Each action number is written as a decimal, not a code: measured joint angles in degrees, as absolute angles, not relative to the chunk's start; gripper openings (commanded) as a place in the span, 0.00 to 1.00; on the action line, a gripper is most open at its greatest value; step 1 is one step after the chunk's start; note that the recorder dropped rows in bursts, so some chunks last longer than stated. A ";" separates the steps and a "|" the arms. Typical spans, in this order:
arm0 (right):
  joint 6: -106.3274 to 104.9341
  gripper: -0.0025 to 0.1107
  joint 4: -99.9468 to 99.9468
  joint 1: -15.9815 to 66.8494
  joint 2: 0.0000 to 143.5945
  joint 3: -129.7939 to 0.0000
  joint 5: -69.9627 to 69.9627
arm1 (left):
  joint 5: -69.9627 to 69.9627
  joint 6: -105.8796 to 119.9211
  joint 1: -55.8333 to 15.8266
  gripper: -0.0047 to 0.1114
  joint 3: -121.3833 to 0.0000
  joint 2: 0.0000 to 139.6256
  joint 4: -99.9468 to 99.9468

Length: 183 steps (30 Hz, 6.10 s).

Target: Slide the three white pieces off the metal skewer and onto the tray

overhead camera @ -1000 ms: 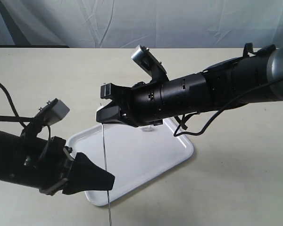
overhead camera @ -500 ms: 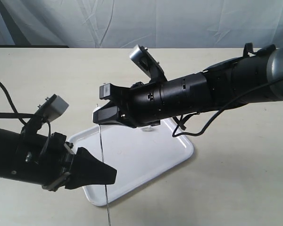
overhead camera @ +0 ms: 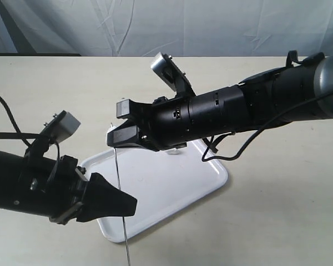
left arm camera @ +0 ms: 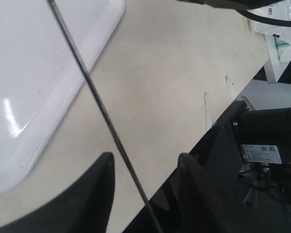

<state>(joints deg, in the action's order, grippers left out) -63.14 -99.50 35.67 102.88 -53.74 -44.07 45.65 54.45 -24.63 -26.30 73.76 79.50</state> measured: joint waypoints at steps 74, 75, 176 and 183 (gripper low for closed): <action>-63.93 0.02 -96.46 36.65 99.51 -62.02 -28.31 | 38.94 41.98 -24.53 0.04 -27.40 73.75 64.29; -64.03 0.02 -97.37 36.41 99.16 -62.59 -26.91 | 40.62 41.64 -24.53 0.04 -26.73 73.75 62.79; -50.37 0.44 -63.97 35.55 22.80 -15.23 -3.87 | 25.90 22.49 -22.91 0.33 -23.54 0.50 31.67; -50.24 0.44 -64.94 35.55 20.55 -11.14 -7.20 | 30.79 21.50 -22.91 0.33 -22.24 1.09 30.36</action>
<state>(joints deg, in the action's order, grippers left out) -50.24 -64.94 35.55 20.55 -11.14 -7.20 30.79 21.50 -22.91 -22.24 1.09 30.36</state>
